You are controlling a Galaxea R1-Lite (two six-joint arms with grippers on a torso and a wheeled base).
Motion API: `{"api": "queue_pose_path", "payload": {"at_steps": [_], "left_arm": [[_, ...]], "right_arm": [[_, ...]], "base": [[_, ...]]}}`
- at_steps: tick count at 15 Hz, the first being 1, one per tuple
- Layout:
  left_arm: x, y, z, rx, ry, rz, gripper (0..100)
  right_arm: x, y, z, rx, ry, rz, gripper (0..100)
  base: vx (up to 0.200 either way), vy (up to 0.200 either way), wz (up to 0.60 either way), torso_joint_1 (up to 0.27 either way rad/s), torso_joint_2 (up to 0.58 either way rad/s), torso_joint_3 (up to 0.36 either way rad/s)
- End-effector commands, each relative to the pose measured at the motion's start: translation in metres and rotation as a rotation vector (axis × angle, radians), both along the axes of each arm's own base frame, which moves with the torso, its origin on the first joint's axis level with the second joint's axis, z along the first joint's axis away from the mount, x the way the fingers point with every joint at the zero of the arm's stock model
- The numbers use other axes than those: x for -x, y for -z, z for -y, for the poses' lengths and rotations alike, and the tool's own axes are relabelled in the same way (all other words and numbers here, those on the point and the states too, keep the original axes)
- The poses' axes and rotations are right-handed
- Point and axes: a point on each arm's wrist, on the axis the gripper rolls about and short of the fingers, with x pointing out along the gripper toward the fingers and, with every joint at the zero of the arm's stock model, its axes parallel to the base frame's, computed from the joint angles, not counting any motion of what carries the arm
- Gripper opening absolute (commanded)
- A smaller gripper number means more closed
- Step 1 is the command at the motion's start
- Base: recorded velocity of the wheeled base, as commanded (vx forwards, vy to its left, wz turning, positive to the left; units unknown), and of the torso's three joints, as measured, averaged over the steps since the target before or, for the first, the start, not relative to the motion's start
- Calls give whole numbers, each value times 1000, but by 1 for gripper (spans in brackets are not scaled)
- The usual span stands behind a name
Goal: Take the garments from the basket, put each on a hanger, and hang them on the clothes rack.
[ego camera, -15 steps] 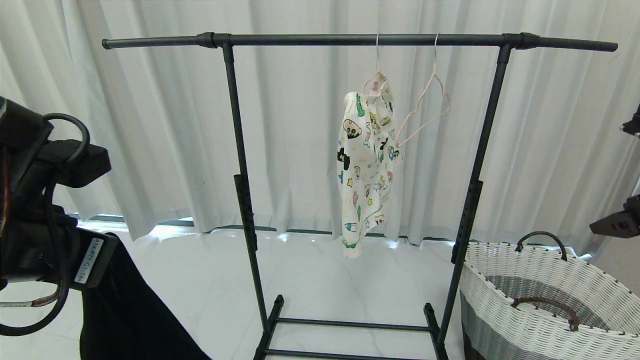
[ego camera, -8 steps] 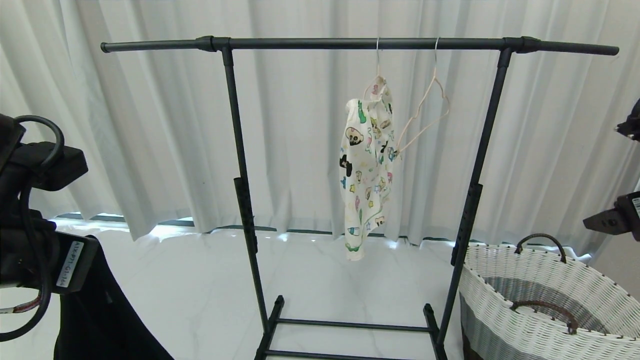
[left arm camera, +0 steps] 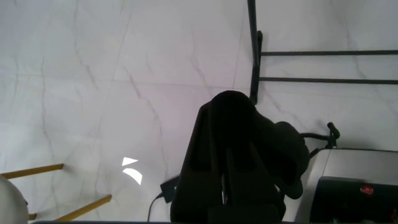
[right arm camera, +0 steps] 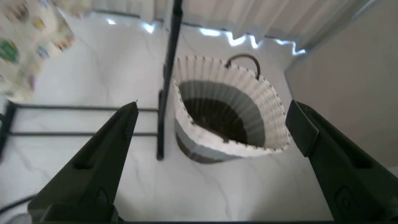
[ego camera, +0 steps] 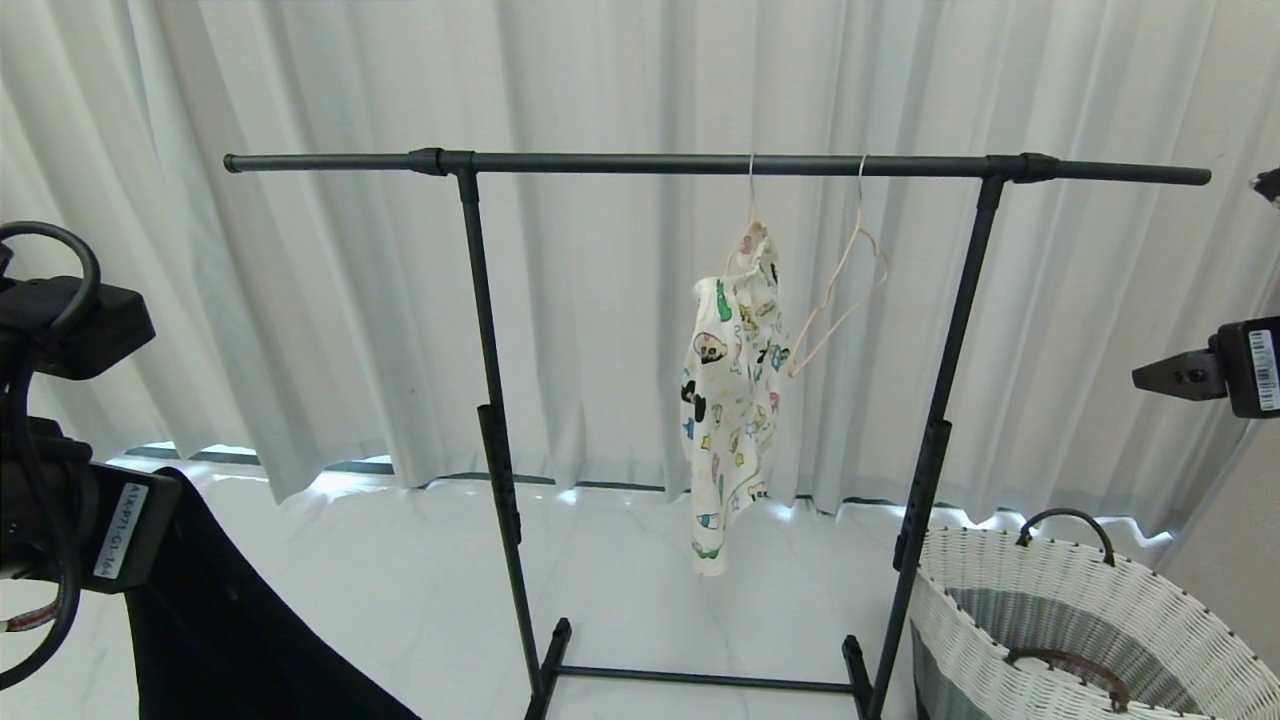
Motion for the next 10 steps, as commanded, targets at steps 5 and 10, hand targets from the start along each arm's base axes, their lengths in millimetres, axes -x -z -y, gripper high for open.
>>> {"api": "queue_pose_path", "payload": {"at_steps": [5, 10], "left_arm": [[3, -2, 0, 2, 3, 10, 0], [5, -3, -1, 3, 3, 17, 0]], "right_arm": [[-3, -1, -2, -61, -8, 25, 100], [-6, 7, -3, -58, -4, 9, 100]], "base": [[0, 0, 0, 206, -483, -279], [0, 0, 0, 227, -508, -282]]}}
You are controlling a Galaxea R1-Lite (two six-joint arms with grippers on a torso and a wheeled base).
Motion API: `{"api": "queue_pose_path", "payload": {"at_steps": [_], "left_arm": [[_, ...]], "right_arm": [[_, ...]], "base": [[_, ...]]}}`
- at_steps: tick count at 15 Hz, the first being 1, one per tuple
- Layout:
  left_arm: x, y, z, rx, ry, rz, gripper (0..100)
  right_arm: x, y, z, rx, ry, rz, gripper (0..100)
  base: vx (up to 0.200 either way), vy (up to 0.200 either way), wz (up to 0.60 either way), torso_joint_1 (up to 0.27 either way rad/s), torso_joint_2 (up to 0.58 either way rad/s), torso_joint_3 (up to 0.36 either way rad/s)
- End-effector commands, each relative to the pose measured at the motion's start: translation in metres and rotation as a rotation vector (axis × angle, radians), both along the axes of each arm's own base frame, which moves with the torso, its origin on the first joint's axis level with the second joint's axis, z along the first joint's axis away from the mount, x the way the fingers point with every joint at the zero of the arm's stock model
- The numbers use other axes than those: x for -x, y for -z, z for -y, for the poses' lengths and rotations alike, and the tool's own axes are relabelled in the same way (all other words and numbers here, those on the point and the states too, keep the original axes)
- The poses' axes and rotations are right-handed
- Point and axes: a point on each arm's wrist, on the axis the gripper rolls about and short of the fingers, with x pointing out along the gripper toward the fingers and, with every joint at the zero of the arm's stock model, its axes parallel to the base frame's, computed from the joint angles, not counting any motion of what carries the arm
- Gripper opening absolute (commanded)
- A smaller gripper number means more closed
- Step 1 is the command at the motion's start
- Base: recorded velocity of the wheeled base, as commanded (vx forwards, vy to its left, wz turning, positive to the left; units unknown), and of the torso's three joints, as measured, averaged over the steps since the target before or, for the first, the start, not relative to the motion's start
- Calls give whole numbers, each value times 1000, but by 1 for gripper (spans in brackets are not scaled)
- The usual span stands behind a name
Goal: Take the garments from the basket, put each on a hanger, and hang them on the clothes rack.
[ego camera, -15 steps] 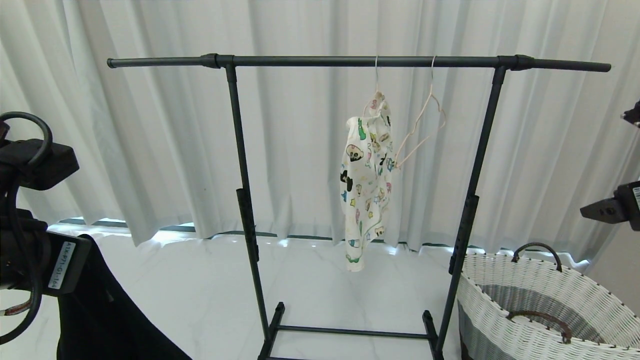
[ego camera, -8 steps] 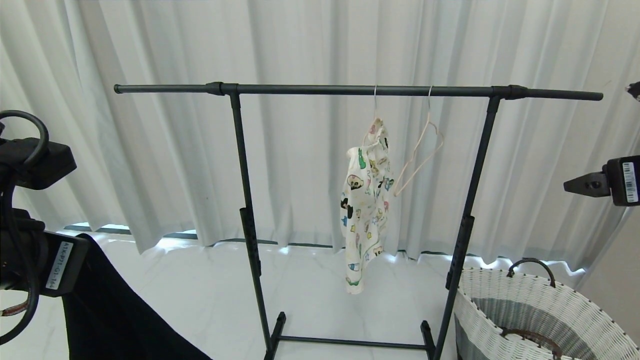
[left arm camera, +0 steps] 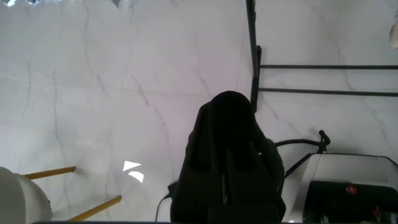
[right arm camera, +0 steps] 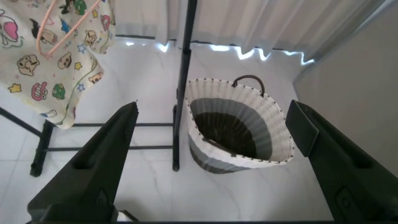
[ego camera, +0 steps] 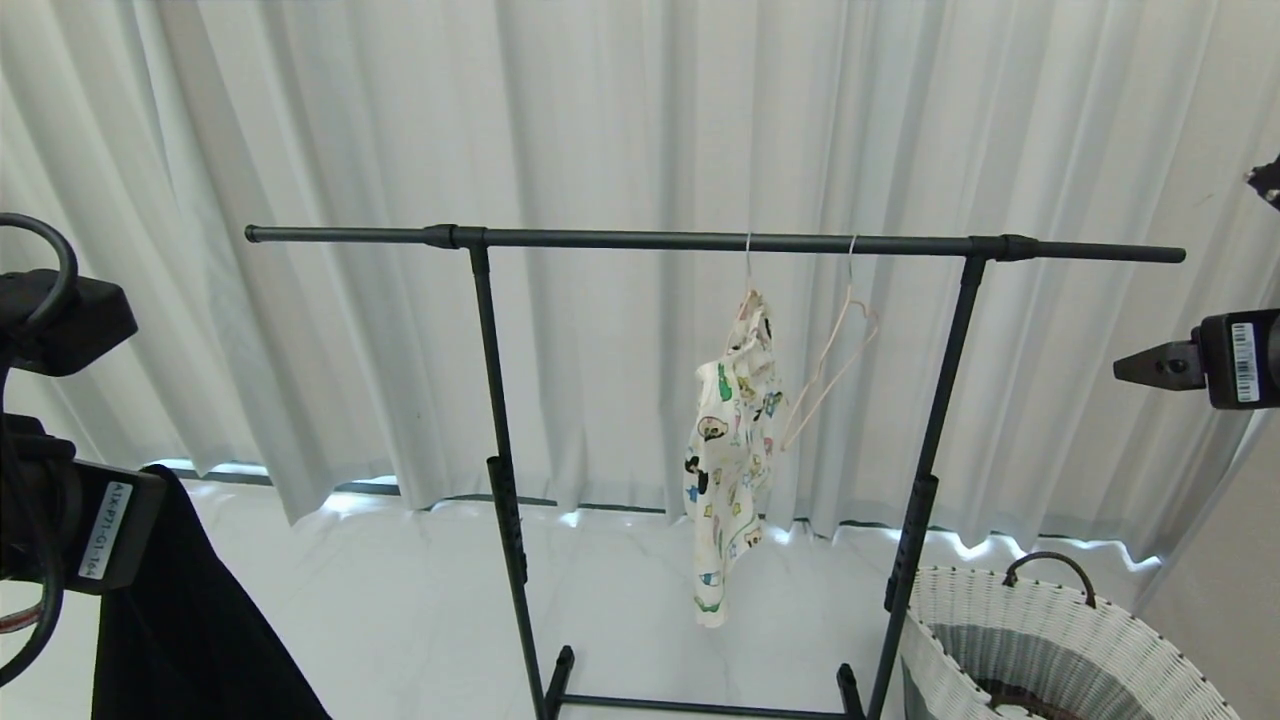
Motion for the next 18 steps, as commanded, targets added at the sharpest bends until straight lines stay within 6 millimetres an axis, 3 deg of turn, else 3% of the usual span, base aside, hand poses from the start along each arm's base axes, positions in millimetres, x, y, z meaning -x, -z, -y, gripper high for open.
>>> {"api": "queue_pose_path", "payload": {"at_steps": [1, 18], "left_arm": [[1, 0, 0, 0, 1, 1, 0], [4, -1, 7, 8, 50, 9, 0]], "right_arm": [[-2, 7, -1, 2, -1, -3, 100], [-19, 27, -14, -55, -119, -19, 100]], "base": [[0, 0, 0, 134, -290, -163], [176, 0, 0, 14, -21, -10]]}}
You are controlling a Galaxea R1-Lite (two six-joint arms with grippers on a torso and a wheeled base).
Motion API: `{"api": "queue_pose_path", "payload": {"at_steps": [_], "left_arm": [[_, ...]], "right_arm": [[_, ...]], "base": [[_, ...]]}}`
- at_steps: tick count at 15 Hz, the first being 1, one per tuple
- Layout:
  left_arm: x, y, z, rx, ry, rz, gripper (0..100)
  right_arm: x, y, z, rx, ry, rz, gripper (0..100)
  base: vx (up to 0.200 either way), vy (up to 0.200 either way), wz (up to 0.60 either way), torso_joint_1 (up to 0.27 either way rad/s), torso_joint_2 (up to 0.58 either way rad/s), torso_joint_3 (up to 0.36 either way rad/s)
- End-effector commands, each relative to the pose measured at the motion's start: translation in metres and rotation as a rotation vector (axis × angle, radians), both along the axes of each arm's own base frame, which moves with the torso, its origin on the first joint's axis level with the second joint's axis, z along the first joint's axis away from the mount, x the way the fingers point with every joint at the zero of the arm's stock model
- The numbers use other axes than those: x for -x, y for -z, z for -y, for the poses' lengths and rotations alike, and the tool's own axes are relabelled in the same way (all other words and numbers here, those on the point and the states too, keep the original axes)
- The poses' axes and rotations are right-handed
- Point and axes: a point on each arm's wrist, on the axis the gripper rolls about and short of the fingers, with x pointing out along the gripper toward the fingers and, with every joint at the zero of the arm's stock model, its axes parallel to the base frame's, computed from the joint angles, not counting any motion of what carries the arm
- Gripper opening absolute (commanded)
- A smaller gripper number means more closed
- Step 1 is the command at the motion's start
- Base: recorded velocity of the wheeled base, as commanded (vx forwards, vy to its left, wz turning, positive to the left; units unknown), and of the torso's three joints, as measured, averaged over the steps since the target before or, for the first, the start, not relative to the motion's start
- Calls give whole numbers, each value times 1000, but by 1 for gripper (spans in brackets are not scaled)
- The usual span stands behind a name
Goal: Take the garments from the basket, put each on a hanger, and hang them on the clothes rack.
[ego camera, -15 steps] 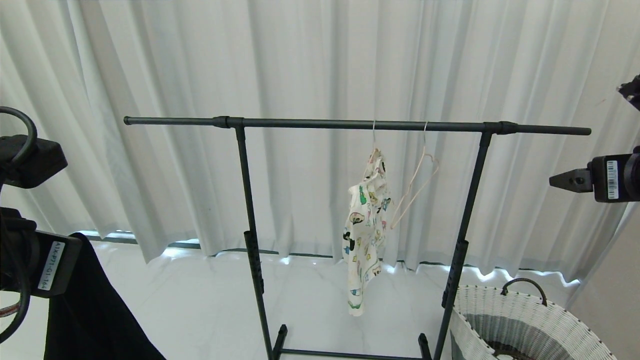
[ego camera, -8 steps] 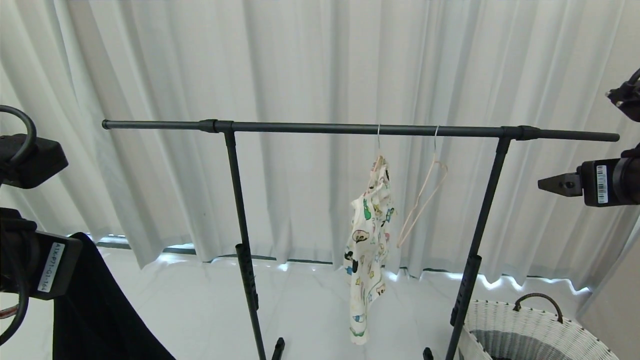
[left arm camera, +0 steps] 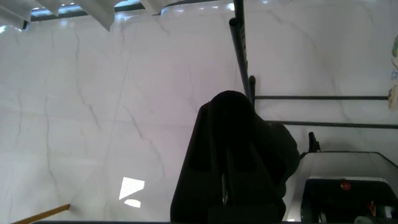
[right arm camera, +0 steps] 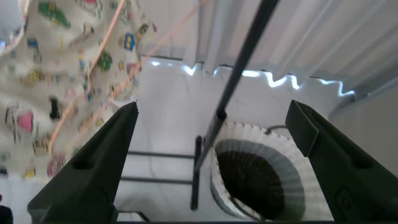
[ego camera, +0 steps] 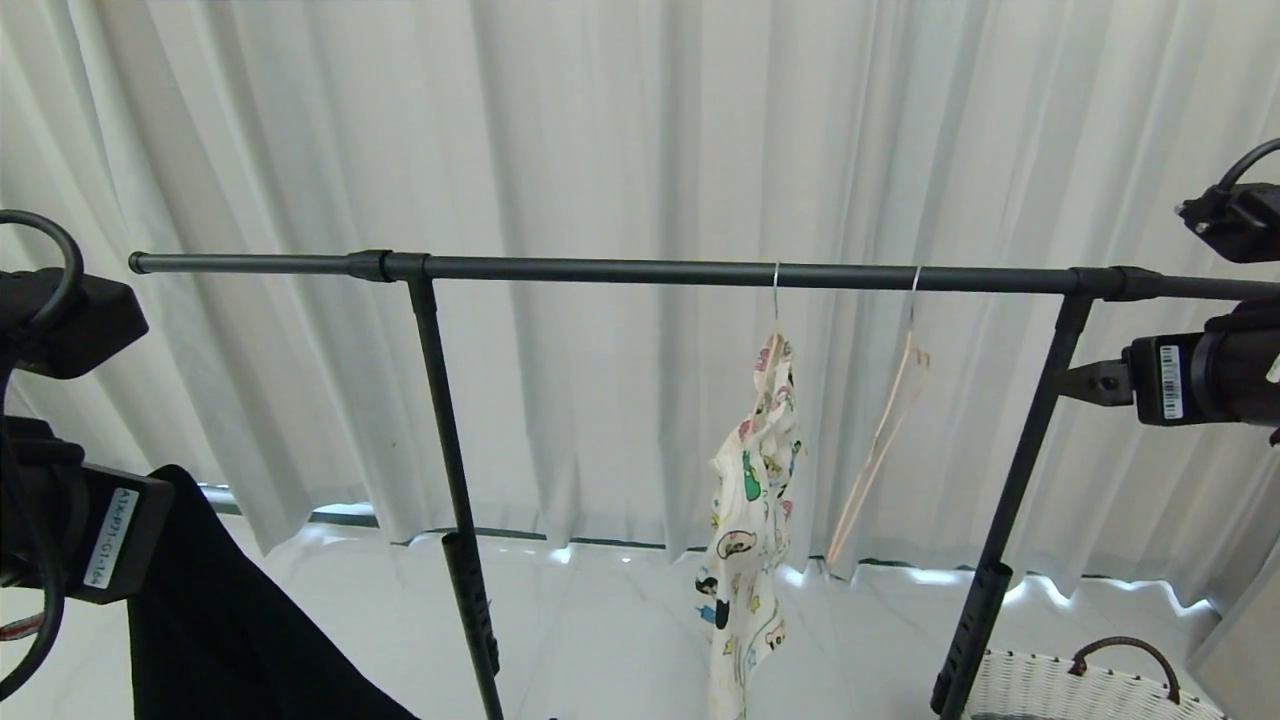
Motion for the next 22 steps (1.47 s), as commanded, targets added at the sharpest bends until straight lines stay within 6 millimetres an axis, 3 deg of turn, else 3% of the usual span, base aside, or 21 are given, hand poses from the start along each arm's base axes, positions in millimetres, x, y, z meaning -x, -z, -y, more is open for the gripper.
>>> {"api": "queue_pose_path", "payload": {"at_steps": [1, 4, 6, 9, 15, 22], "left_arm": [[2, -2, -1, 4, 0, 12, 0], [11, -5, -3, 12, 2, 40, 0], [21, -3, -6, 16, 2, 51, 0], [32, -4, -10, 21, 5, 77, 0], [34, -5, -10, 20, 3, 86, 0], [34, -5, -11, 18, 1, 86, 0]], "right_arm": [[-7, 9, -15, -20, -31, -13, 100], [-13, 21, -45, -32, -86, -40, 100], [-32, 42, -75, -22, -43, -49, 100], [-49, 63, -94, -39, -22, -80, 100], [-71, 88, -92, -13, 35, -142, 100], [-76, 83, -72, -27, 94, -133, 100]], "base": [[0, 0, 0, 0, 0, 0], [0, 0, 0, 0, 0, 0], [0, 0, 0, 0, 0, 0], [0, 0, 0, 0, 0, 0], [0, 0, 0, 0, 0, 0], [0, 0, 0, 0, 0, 0]]}}
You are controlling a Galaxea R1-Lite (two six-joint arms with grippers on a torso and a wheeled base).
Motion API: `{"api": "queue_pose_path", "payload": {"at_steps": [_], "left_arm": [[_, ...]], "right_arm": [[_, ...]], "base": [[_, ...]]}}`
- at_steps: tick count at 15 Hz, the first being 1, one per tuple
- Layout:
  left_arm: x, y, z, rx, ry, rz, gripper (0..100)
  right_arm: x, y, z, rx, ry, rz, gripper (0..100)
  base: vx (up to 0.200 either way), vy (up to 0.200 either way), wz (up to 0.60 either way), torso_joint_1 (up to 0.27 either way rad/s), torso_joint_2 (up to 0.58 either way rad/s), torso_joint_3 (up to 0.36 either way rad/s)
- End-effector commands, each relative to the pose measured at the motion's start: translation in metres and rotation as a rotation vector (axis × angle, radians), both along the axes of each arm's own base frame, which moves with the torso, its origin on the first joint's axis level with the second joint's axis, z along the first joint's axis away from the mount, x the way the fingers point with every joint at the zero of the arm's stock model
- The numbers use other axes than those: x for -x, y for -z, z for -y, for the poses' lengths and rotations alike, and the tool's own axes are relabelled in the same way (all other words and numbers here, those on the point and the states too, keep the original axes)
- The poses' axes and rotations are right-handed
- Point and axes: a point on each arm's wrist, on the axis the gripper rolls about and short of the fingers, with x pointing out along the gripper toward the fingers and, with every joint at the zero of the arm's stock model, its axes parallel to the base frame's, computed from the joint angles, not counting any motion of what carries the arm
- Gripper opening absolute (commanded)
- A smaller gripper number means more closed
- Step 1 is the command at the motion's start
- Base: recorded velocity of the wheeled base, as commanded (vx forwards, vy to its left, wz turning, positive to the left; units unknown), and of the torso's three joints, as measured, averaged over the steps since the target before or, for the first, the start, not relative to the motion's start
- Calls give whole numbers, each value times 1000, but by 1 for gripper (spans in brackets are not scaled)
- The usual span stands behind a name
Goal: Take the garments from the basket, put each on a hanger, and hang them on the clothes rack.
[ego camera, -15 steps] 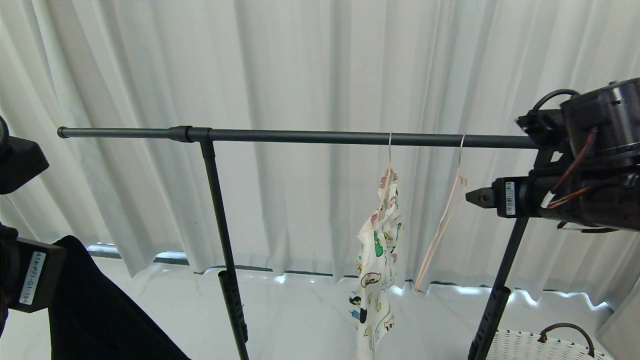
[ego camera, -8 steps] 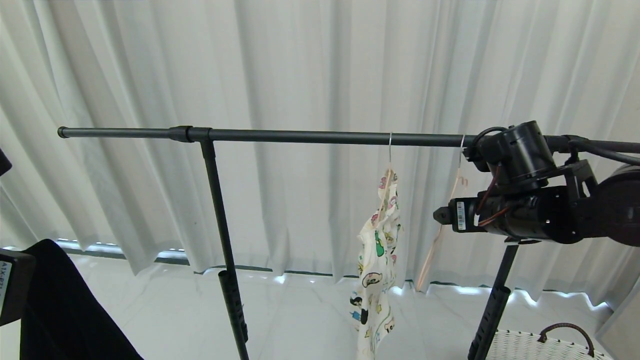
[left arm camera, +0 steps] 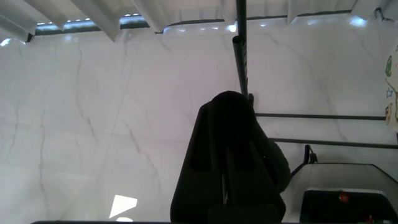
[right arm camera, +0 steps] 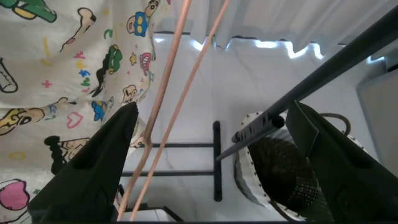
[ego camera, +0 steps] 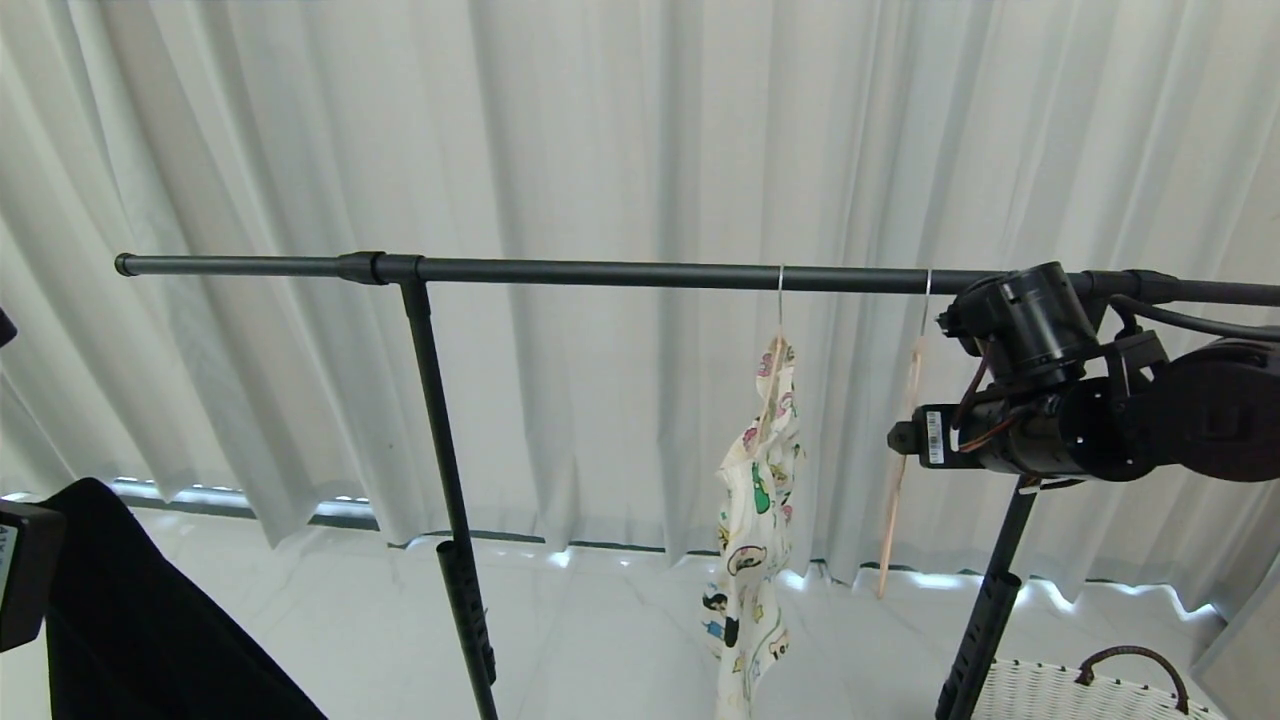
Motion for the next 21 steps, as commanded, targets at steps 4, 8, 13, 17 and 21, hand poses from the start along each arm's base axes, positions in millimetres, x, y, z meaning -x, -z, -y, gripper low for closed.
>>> {"api": "queue_pose_path", "payload": {"at_steps": [4, 8, 13, 17, 21], "left_arm": [[1, 0, 0, 0, 0, 1, 0], [3, -1, -1, 3, 0, 10, 0], [5, -1, -1, 4, 0, 16, 0], [5, -2, -1, 3, 3, 18, 0], [5, -2, -1, -21, 31, 14, 0]], "right_arm": [[6, -9, 6, -42, -28, 5, 100], [7, -1, 4, -55, -68, -34, 100], [-6, 24, 10, -63, -66, -110, 100], [-26, 37, 25, -116, -80, -123, 100], [-34, 40, 27, -146, -122, -106, 100]], "base": [[0, 0, 0, 0, 0, 0], [0, 0, 0, 0, 0, 0], [0, 0, 0, 0, 0, 0], [0, 0, 0, 0, 0, 0], [0, 0, 0, 0, 0, 0]]}}
